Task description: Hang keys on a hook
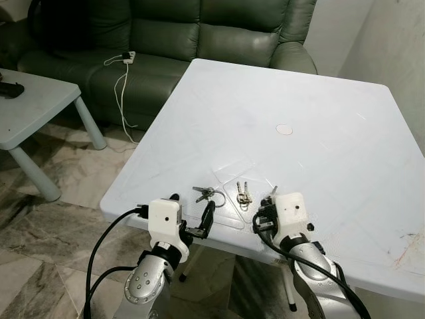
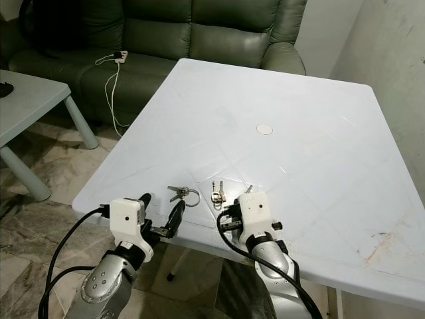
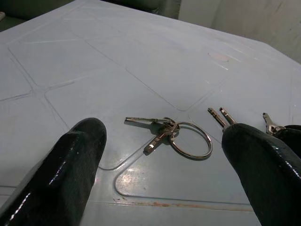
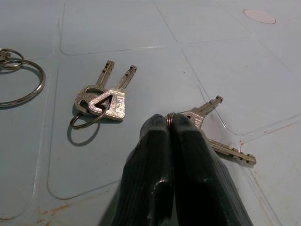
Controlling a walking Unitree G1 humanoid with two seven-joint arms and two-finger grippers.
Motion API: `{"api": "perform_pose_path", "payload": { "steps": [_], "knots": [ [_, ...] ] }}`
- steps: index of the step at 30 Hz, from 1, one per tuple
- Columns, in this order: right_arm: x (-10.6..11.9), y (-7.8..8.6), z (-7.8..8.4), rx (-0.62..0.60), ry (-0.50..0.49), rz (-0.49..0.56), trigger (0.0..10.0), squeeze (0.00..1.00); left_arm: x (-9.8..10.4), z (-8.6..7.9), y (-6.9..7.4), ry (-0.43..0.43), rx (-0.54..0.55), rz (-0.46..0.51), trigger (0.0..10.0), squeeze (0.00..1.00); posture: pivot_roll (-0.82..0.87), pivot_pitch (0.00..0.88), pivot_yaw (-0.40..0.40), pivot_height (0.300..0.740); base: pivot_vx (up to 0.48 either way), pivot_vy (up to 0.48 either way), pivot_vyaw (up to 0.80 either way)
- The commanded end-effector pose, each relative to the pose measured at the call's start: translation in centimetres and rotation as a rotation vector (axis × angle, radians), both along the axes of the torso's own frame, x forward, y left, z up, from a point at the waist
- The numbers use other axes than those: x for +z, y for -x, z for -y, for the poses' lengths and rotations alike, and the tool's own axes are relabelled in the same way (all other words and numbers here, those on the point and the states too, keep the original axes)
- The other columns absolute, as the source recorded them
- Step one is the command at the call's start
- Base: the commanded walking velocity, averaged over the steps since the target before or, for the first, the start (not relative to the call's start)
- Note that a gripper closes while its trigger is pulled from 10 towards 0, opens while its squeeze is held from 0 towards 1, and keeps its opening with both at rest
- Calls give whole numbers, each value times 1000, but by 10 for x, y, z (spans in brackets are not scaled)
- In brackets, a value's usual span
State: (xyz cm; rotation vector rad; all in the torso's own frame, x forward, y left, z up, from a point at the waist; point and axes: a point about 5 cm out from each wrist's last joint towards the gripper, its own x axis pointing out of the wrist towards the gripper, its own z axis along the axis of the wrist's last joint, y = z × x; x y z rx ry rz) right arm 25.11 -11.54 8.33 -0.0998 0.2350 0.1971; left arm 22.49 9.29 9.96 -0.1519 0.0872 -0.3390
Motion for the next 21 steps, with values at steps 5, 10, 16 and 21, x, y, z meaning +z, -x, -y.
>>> {"api": "perform_pose_path", "payload": {
  "steps": [5,10,16,21],
  "knots": [
    [0,0,4,-32,11,8,0,0,4,3,1,1,-5,10,10000,0,8,68,-85,740,0,0,0],
    [0,-1,5,-51,32,13,0,0,4,3,2,1,-3,10,10000,0,11,65,-88,740,0,0,0],
    [9,-4,4,-74,-19,79,0,0,4,3,1,-2,2,13,10000,0,13,55,-86,740,0,0,0],
    [29,-5,2,16,-207,195,0,0,5,3,-3,3,4,20,10000,0,9,46,-84,740,0,0,0]
  ]
}}
